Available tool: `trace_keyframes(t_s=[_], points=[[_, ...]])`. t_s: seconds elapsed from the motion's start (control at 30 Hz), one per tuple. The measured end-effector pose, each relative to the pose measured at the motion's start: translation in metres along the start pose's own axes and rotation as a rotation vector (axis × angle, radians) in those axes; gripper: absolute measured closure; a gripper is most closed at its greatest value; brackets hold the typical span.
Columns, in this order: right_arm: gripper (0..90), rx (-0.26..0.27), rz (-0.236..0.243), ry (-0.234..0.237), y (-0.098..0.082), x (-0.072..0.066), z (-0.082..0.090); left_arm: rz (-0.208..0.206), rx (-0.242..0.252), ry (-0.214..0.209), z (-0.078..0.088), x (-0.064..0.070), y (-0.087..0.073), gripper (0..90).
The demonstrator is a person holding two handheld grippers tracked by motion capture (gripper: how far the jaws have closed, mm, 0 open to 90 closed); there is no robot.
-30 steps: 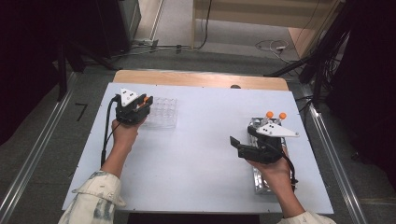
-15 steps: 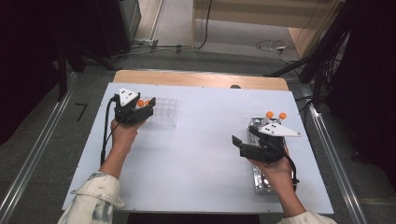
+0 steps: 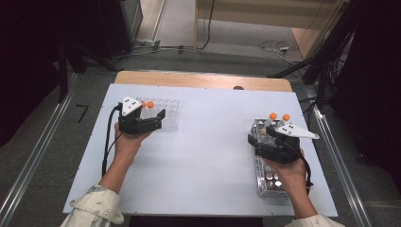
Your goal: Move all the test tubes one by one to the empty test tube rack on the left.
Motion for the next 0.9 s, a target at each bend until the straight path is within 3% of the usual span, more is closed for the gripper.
trace_keyframes(t_s=[0.17,0.47,0.67,0.9], points=[[23.3,0.006,0.002,-0.066,-0.002,0.020,0.006,0.016,0.006,-0.023,0.009,0.010,-0.007,10.3],[26.8,0.009,-0.029,-0.182,-0.010,0.062,0.018,-0.025,0.029,-0.033,0.020,0.025,-0.016,10.5],[27.7,0.015,-0.051,-0.229,-0.016,0.085,0.017,-0.031,0.029,-0.056,0.023,0.033,-0.019,10.5],[30.1,0.028,-0.058,-0.239,-0.022,0.105,0.010,-0.025,0.055,-0.053,0.027,0.034,-0.018,11.4]])
Point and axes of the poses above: each handheld gripper's, and its own axes: z roughly backward along the jaws, y roughly out of its top, x roughly to its right, the point moved 10 cm from there along -z, roughly forward along the jaws, and after that the axes turned 9 degrees about y, right-handed, at the moved point
